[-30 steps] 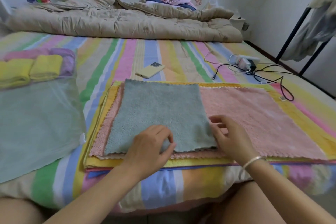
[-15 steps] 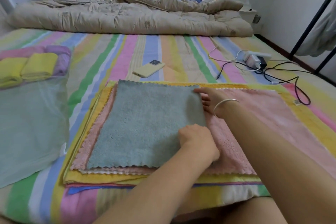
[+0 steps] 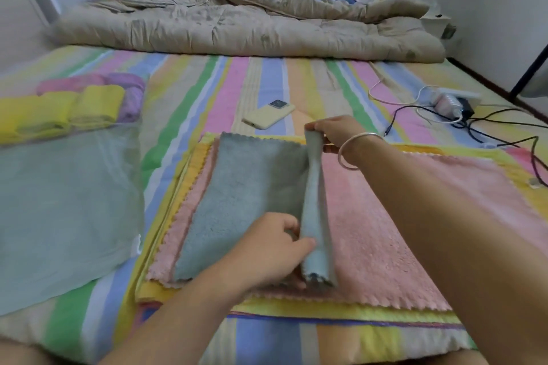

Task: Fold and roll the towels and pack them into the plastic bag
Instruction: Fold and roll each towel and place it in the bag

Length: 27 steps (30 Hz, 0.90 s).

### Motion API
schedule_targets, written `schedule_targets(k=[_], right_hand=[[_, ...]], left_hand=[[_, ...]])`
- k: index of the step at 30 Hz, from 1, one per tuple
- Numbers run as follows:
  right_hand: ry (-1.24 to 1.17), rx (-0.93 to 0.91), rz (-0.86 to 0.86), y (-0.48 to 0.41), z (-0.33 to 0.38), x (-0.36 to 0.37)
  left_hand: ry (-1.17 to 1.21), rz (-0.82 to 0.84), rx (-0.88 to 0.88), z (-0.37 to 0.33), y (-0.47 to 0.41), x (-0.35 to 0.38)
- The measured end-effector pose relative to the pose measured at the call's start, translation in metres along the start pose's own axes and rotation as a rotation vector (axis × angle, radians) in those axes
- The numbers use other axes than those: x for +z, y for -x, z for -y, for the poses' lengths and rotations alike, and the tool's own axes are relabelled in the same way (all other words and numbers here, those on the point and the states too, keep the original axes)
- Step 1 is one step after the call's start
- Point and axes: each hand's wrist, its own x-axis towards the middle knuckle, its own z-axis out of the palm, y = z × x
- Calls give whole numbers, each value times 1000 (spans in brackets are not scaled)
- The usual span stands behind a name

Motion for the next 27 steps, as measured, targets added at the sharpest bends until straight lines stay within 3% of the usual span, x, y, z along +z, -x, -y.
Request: schedule_targets(k=[4,8,13,18,23,27], right_hand=[[124,-68,22,-9,18,53],[247,-54,79,-18,28,109],[424,-107,-32,-20,23,161],[400,-92,-62,-18,22,176],[274,-94,24,-14,22,177],[349,-282,19,4,20,164]], left_hand=[[243,-83,-40,30,19,-41],[129,-244,-17,73,21,-74],[-66,-328,12,98,23,-93],[-94,-365,42,106,24,-97],[-30,-354,11,111,26,-98],[-111,-456,39,109,27,-93]])
